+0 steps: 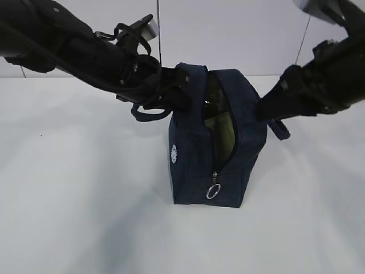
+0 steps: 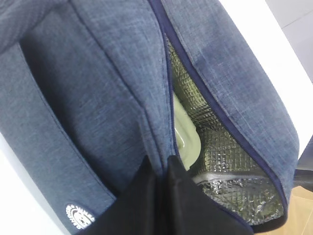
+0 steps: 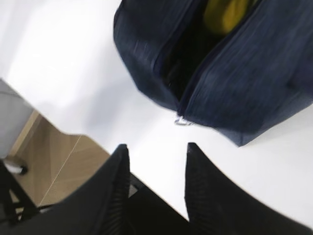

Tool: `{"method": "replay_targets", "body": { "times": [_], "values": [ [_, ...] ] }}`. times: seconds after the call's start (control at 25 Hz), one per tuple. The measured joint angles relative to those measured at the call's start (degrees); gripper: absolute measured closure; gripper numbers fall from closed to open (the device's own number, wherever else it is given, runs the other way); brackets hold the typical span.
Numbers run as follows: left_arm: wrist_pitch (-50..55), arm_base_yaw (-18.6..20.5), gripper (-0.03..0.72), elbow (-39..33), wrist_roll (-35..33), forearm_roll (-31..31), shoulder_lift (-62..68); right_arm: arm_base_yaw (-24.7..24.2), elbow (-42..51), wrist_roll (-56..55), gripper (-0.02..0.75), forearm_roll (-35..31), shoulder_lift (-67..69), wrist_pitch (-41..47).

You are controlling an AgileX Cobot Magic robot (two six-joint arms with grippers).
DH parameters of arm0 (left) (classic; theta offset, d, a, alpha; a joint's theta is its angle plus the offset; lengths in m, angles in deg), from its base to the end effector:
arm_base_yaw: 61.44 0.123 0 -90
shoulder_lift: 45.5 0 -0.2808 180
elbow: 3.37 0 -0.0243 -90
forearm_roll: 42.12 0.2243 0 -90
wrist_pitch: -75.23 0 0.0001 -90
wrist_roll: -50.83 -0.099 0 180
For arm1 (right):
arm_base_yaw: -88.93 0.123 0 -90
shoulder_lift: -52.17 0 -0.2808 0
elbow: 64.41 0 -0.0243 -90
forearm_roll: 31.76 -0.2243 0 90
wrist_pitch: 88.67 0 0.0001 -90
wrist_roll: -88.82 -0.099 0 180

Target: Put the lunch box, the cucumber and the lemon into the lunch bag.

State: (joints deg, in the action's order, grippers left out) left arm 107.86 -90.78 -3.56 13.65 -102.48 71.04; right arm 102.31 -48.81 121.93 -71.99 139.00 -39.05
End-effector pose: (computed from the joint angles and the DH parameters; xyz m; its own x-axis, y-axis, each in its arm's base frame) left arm 0.3253 -0.2361 0.2339 -0.8099 0.1290 -0.5723 0.4907 0.6836 -0.5403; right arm 0.2406 0.1073 0.3088 -0.7514 -0.2472 -0.6118 -0.5395 0.7639 0.3540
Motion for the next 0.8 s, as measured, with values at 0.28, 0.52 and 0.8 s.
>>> {"method": "replay_targets", "body": {
  "times": [0.28, 0.52, 0.8],
  "values": [
    [0.00, 0.00, 0.690, 0.00, 0.00, 0.00, 0.00, 0.00, 8.13, 10.71, 0.451, -8.12, 0.00, 0.76],
    [0.28, 0.00, 0.690, 0.00, 0.00, 0.08, 0.00, 0.00, 13.92, 15.78, 0.451, -11.46, -2.83, -1.20],
    [0.28, 0.00, 0.690, 0.00, 0.00, 0.08, 0.00, 0.00, 21.21, 22.36, 0.451, -15.69, -6.68, -6.12]
  ]
}}
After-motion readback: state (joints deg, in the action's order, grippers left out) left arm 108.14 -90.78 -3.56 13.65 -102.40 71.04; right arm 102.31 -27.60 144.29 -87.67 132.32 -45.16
